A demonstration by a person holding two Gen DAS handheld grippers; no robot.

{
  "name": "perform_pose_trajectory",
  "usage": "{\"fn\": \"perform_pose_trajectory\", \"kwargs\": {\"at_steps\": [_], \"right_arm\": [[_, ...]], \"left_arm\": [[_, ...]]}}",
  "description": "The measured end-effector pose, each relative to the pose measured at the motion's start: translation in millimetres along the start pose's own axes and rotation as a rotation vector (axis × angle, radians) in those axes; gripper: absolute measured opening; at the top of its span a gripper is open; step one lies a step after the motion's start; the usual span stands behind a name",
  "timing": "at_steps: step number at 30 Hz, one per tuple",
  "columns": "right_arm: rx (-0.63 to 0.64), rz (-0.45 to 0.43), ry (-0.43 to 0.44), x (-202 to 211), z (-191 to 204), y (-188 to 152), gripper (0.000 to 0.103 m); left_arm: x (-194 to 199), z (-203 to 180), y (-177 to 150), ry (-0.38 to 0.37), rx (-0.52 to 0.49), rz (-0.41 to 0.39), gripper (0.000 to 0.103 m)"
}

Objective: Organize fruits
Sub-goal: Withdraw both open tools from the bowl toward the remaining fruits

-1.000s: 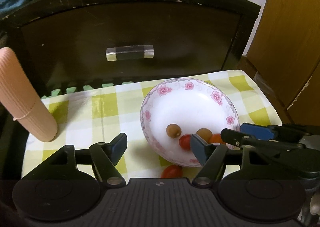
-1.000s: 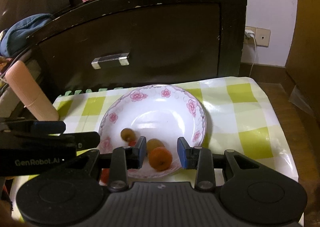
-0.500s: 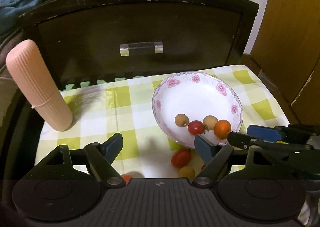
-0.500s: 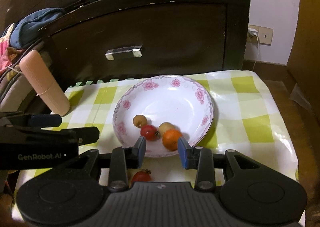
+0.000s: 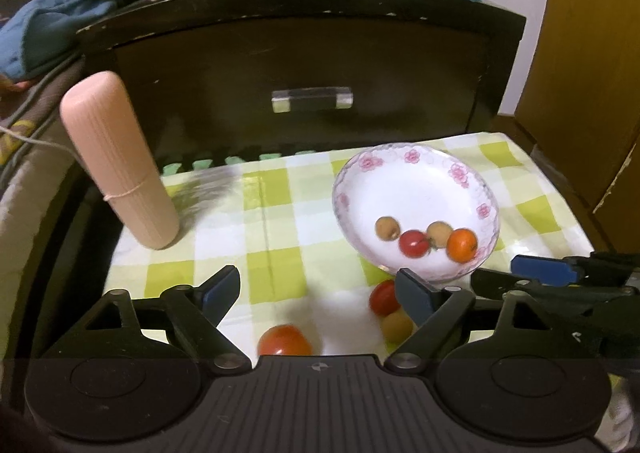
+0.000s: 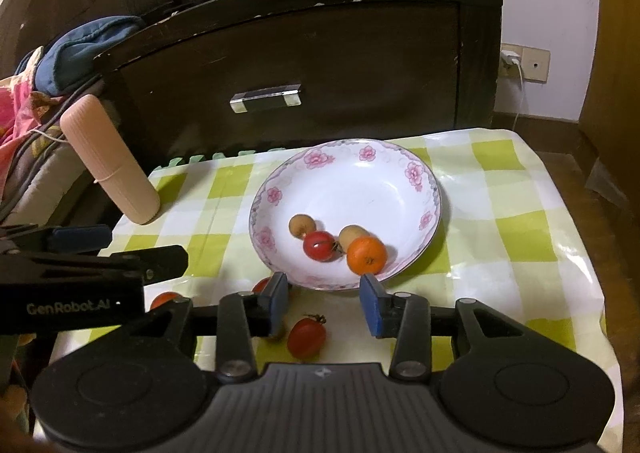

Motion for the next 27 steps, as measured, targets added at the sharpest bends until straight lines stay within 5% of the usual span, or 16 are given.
{"fn": "perform_pose_trajectory", "kwargs": {"at_steps": [14,27], "right_arm": [[0.004,0.082,0.033,-1.7,13.2,-24.1,0.038],[0.231,0.189,0.157,-13.2,84.4,-67.2,0.038]], "left_arm": [[5.2,24.0,-36.3,0.0,0.033,0.075,0.089],[10.7,54.1,-45.9,-0.002,0.137,0.103,0.09]]}}
Point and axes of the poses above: each gripper's, at about its wrist camera, not at the fingertips, and x roughly against the way its jaws point, z to its left, y to its top, the point moved 4 cm from there along -x, roughly the way its jaws point, and after that the axes turned 9 degrees about z, right-handed, at the moved point
